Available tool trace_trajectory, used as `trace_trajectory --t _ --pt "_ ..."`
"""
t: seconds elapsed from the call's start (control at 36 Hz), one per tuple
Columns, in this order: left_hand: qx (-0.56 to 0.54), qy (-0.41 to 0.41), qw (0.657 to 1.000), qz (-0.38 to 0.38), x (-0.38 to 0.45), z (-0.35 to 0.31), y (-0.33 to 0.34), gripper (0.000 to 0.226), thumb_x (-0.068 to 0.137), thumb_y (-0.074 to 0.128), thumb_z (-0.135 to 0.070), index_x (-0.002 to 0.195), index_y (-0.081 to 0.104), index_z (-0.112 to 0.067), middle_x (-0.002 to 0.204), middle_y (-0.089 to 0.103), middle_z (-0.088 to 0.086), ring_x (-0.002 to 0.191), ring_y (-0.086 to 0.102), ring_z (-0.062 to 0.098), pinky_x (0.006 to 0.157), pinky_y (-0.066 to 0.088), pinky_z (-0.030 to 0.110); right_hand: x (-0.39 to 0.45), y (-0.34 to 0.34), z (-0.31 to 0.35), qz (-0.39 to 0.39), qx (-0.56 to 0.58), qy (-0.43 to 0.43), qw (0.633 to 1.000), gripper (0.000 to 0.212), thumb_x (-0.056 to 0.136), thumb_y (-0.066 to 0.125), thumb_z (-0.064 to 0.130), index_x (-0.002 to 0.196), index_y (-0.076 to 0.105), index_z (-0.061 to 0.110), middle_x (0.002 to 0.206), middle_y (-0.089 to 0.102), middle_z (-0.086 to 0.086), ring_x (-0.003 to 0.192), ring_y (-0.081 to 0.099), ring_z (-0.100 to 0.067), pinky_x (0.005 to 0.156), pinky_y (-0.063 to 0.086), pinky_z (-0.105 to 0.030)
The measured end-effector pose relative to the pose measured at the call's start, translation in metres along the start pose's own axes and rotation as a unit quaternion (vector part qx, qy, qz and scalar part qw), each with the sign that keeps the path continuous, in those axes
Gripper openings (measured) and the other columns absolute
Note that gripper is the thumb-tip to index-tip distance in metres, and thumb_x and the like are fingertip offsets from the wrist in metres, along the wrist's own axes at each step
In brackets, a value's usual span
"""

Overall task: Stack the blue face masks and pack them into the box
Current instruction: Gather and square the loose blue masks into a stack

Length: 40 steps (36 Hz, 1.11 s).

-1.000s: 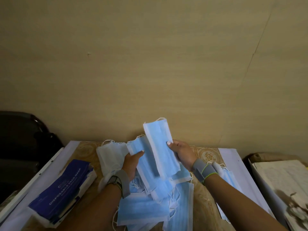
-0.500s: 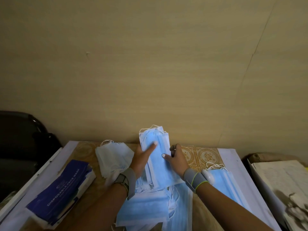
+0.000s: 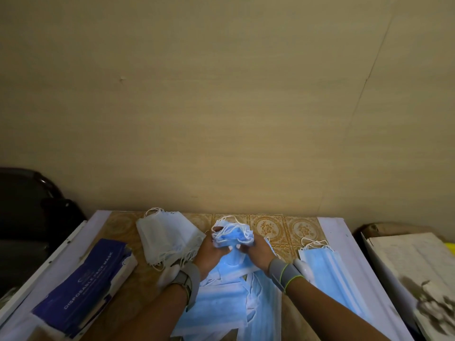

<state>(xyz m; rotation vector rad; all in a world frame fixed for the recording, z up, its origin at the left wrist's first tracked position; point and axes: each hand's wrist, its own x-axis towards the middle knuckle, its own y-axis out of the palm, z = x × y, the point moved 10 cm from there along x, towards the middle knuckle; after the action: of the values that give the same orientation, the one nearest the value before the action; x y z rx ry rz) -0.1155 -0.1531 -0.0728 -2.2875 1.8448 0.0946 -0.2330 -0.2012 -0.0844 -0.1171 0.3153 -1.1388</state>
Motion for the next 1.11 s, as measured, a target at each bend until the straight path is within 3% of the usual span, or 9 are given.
trace_trajectory --t 0.08,0.19,0.31,0.44,0.58,0.64,0.72,0.89,1.11 --pt "-0.049 -0.003 0.999 -0.012 0.001 -0.006 -0.001 0.040 0.082 0.062 0.008 0.119 0.051 -0.004 0.117 0.059 0.012 0.094 0.061 0.017 0.074 0.054 0.012 -0.001 -0.007 0.004 -0.017 0.015 0.005 1.000 0.030 0.088 0.058 0.002 0.118 0.058 -0.001 0.116 0.064 -0.015 0.104 0.060 -0.026 0.081 0.051 -0.024" --pt "-0.096 -0.024 0.995 -0.027 0.005 -0.008 -0.005 0.053 0.076 0.073 -0.006 0.125 0.052 -0.009 0.122 0.063 0.012 0.111 0.061 0.030 0.095 0.051 0.046 -0.004 -0.014 0.006 -0.012 0.093 -0.001 0.996 0.030 0.088 0.059 0.004 0.117 0.059 0.001 0.105 0.063 -0.009 0.082 0.063 -0.017 0.059 0.053 -0.010" --pt "-0.085 -0.040 0.996 0.006 0.000 0.000 0.005 0.030 0.087 0.062 -0.010 0.117 0.058 -0.015 0.120 0.065 0.010 0.105 0.064 0.025 0.093 0.053 0.040 -0.008 -0.019 -0.002 -0.014 0.128 0.006 0.992 0.027 0.088 0.059 0.005 0.115 0.058 0.006 0.105 0.064 -0.009 0.079 0.063 -0.009 0.059 0.054 -0.012" --pt "-0.026 -0.049 0.998 0.023 -0.008 0.012 0.024 0.041 0.093 0.052 -0.010 0.133 0.045 -0.009 0.128 0.056 0.006 0.118 0.054 0.025 0.103 0.044 0.039 -0.015 -0.011 -0.021 0.030 0.110 0.042 0.993 0.027 0.088 0.058 0.003 0.113 0.057 0.012 0.110 0.063 -0.006 0.085 0.064 -0.015 0.072 0.054 -0.017" --pt "0.006 -0.067 0.997 0.024 -0.001 0.017 0.029 0.032 0.092 0.053 -0.005 0.123 0.052 -0.004 0.124 0.060 0.014 0.104 0.057 0.025 0.094 0.049 0.039 -0.014 -0.037 -0.042 0.036 -0.001 0.071 0.997 0.033 0.084 0.064 0.005 0.113 0.050 0.011 0.111 0.058 -0.007 0.098 0.056 -0.021 0.072 0.054 -0.024" --pt "0.002 -0.068 0.997 0.030 0.002 0.015 0.031 0.025 0.092 0.053 -0.004 0.116 0.053 -0.007 0.121 0.061 0.016 0.099 0.059 0.025 0.088 0.052 0.039 -0.011 -0.070 -0.057 -0.014 -0.065 0.087 0.994 0.029 0.082 0.063 -0.001 0.105 0.049 0.009 0.106 0.051 -0.009 0.095 0.052 -0.024 0.077 0.055 -0.039" --pt "-0.029 -0.070 0.997 0.029 0.007 0.009 0.035 0.027 0.093 0.051 -0.004 0.119 0.051 -0.009 0.111 0.059 0.009 0.085 0.059 0.017 0.069 0.050 0.025 -0.015 -0.128 -0.080 -0.102 -0.231 0.126 0.959 0.041 0.079 0.066 0.011 0.118 0.055 0.007 0.119 0.057 -0.012 0.115 0.054 -0.031 0.098 0.045 -0.038" --pt "-0.070 -0.101 0.992 0.021 0.009 0.010 0.041 0.019 0.091 0.053 -0.007 0.109 0.052 -0.012 0.101 0.062 0.007 0.082 0.060 0.018 0.067 0.050 0.029 -0.068 -0.207 -0.116 -0.212 -0.420 0.282 0.836 0.061 0.080 0.064 0.039 0.128 0.038 0.011 0.135 0.044 -0.012 0.127 0.044 -0.028 0.103 0.037 -0.036" --pt "-0.069 -0.122 0.990 0.015 0.007 0.009 0.045 0.018 0.093 0.051 -0.011 0.110 0.048 -0.013 0.107 0.058 0.012 0.080 0.058 0.020 0.064 0.046 0.027 -0.086 -0.210 -0.138 -0.224 -0.338 0.336 0.850 0.073 0.073 0.074 0.035 0.125 0.036 0.001 0.132 0.043 -0.020 0.124 0.046 -0.035 0.105 0.039 -0.040"
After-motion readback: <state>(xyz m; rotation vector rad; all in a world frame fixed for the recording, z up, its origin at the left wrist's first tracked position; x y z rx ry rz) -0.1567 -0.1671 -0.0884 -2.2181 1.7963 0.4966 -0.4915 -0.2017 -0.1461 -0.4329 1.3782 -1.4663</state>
